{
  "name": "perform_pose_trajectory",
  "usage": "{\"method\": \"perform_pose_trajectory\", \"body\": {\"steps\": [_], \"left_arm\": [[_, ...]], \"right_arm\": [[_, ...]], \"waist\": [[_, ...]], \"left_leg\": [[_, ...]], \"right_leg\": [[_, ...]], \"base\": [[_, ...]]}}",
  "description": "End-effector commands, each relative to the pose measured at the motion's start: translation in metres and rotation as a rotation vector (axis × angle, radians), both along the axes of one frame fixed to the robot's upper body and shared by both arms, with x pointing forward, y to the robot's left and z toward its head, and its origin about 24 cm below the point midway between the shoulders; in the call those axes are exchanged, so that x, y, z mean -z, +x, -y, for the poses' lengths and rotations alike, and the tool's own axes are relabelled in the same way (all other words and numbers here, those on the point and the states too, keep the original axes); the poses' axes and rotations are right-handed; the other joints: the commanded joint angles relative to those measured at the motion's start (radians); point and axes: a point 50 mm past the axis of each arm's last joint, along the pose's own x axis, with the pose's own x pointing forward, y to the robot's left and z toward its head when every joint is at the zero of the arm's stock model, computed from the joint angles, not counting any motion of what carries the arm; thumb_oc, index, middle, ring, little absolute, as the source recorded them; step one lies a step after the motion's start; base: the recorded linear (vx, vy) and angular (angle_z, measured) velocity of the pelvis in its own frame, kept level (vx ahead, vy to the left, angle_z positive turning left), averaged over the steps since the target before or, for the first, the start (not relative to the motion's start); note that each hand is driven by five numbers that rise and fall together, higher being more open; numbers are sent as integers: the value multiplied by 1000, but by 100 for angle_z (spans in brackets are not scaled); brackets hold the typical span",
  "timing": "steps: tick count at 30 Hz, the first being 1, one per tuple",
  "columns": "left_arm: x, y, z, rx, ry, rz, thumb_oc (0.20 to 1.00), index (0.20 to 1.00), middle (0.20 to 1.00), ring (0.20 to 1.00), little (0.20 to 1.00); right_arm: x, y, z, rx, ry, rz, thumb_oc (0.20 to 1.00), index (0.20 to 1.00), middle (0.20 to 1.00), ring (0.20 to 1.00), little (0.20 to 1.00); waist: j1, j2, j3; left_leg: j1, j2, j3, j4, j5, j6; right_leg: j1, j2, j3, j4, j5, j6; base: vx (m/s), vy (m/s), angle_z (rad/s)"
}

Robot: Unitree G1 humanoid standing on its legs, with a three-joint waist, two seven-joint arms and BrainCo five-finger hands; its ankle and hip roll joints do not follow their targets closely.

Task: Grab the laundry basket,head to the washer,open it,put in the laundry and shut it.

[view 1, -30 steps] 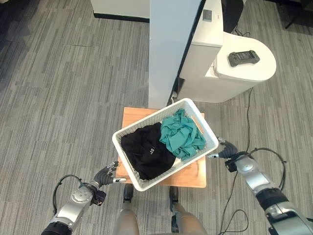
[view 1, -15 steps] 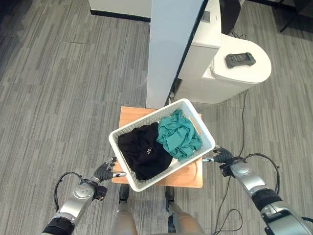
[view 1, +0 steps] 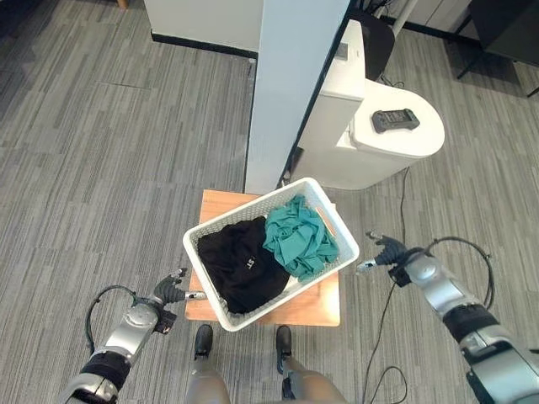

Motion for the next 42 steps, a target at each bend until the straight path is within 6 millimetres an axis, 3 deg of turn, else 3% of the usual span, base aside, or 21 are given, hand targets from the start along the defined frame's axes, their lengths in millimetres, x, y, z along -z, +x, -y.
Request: {"method": "perform_pose_trajectory", "body": {"steps": [1, 2, 4, 8, 14, 20, 27, 32, 42], "left_arm": [[-20, 26, -4, 20, 96, 73, 1000, 1000, 1000, 1000, 1000], [-21, 27, -4, 21, 96, 75, 1000, 1000, 1000, 1000, 1000], [-29, 44, 1, 22, 163, 101, 1000, 1000, 1000, 1000, 1000], [-43, 68, 12, 56, 256, 138, 1000, 1000, 1000, 1000, 1000], [-47, 82, 15, 45, 329, 110, 1000, 1000, 1000, 1000, 1000], [-20, 55, -14, 1, 420, -61, 1000, 1000, 1000, 1000, 1000], [2, 19, -40, -45, 398, -152, 1000, 1000, 1000, 1000, 1000], [8, 1, -61, -122, 392, -212, 1000, 1000, 1000, 1000, 1000], [-2, 7, -67, -153, 395, -180, 1000, 1000, 1000, 1000, 1000]], "right_arm": [[-36, 16, 7, -29, -142, 95, 1000, 1000, 1000, 1000, 1000], [-37, 16, 7, -29, -143, 96, 1000, 1000, 1000, 1000, 1000], [-56, 30, -11, -53, -132, 183, 1000, 1000, 1000, 1000, 1000], [-59, 42, -31, -85, -126, 183, 1000, 1000, 1000, 1000, 1000], [-56, 57, -55, -126, -140, 110, 1000, 1000, 1000, 1000, 1000], [-24, 56, -61, -109, -156, -79, 1000, 1000, 1000, 1000, 1000], [11, 39, -50, -36, -117, -201, 1000, 1000, 1000, 1000, 1000], [24, 33, -49, -7, -112, -258, 1000, 1000, 1000, 1000, 1000], [43, 21, -56, 3, -78, -317, 1000, 1000, 1000, 1000, 1000]], "waist": [[29, -41, -18], [29, -40, -17], [24, -40, -13], [23, -37, -1], [24, -29, 23], [38, -13, 27], [58, 25, 25], [55, 50, -21], [47, 77, -69]], "left_leg": [[-80, 54, -80, -8, 64, 18], [-80, 54, -81, -8, 64, 18], [-85, 51, -81, -8, 66, 20], [-92, 46, -84, -8, 69, 23], [-87, 40, -81, -8, 76, 25], [-40, 48, -81, -5, 76, 18], [35, 58, -79, 1, 77, 4], [77, 61, -77, -8, 75, 0], [111, 53, -80, -8, 69, -4]], "right_leg": [[-65, -66, -37, -2, 38, 62], [-65, -67, -38, -2, 38, 62], [-70, -67, -34, -2, 43, 60], [-75, -69, -33, -2, 48, 58], [-76, -68, -28, -2, 52, 54], [-20, -57, -28, -2, 30, 42], [85, -51, -59, -2, -9, 31], [130, -52, -81, -2, -19, 32], [172, -55, -92, -2, -32, 38]], "base": [[0, 0, 0], [0, 0, 0], [-37, 7, 0], [-20, 4, 1], [-4, -3, -1], [59, -57, -1], [88, -46, 17], [60, -8, 19], [6, -1, 1]]}}
